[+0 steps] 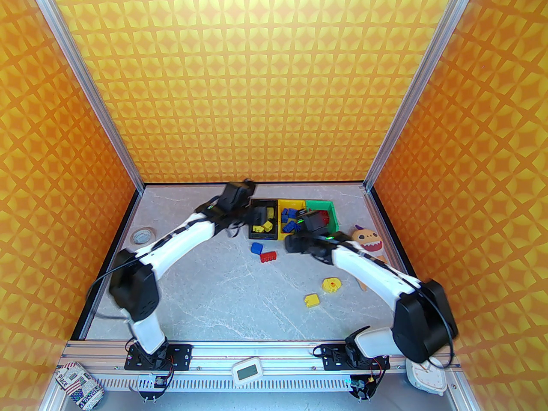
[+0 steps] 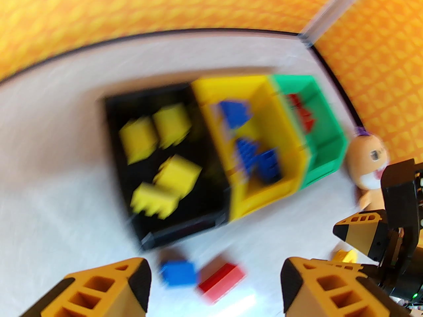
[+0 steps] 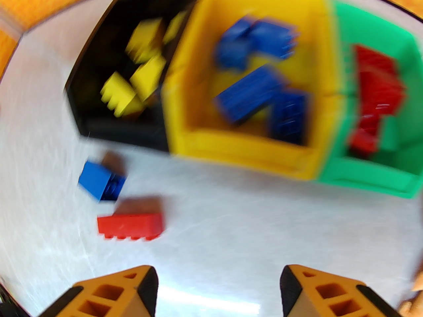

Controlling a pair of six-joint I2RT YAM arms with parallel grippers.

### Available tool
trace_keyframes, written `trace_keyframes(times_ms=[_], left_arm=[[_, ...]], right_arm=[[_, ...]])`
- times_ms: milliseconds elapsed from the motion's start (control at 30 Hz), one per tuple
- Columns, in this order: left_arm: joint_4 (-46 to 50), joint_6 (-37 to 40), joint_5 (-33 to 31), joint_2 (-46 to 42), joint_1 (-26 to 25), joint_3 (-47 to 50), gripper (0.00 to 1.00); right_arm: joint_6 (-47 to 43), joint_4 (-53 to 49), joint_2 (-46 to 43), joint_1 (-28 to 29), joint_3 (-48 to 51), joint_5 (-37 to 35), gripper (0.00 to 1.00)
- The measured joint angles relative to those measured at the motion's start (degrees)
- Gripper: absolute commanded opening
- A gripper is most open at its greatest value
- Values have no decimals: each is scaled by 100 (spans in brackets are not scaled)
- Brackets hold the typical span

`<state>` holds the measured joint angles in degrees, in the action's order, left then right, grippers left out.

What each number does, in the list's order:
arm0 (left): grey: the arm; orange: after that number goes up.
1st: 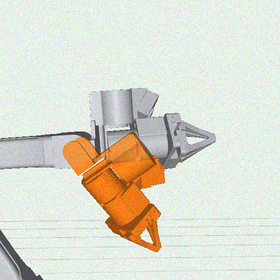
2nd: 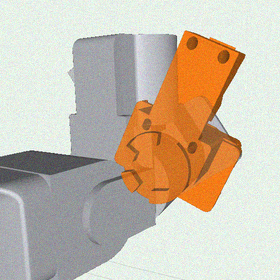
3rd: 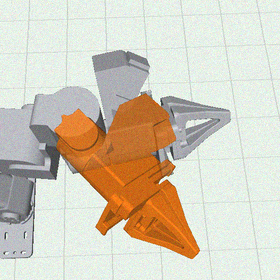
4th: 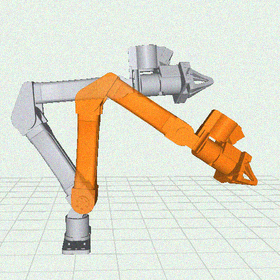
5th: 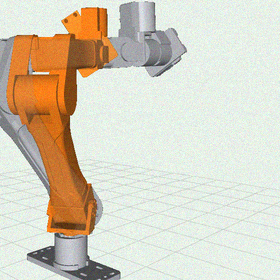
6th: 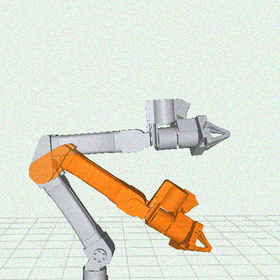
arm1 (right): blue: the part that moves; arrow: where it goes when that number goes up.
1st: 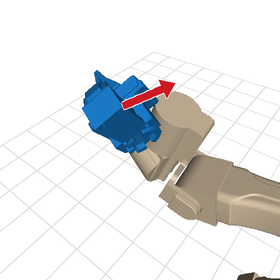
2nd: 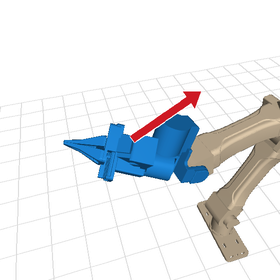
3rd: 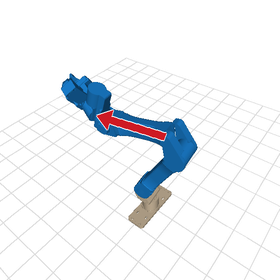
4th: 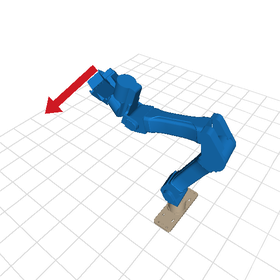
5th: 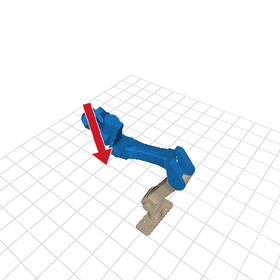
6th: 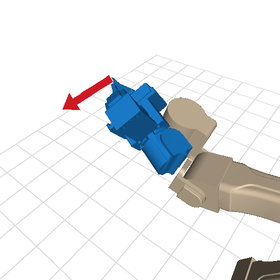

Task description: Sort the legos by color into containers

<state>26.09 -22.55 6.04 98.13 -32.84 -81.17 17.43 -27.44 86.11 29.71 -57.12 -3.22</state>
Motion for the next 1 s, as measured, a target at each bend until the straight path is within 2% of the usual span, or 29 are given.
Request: trace_keyframes(times_ms=[200, 333, 800, 900, 1000], left_arm=[[-50, -81, 0, -387, 291, 658, 69], [-90, -81, 2, -498, 358, 758, 69], [-87, -81, 2, -498, 385, 774, 69], [-85, -79, 0, -498, 393, 774, 69], [-76, -66, 2, -498, 398, 778, 69]], right_arm=[[85, 210, 881, 772, -162, -179, 77], [170, 245, 1375, 1045, -468, -387, 83], [186, 240, 1910, 1121, -957, -767, 86], [188, 227, 2011, 1121, -1043, -802, 84], [205, 221, 2111, 1121, -1086, -861, 77]])
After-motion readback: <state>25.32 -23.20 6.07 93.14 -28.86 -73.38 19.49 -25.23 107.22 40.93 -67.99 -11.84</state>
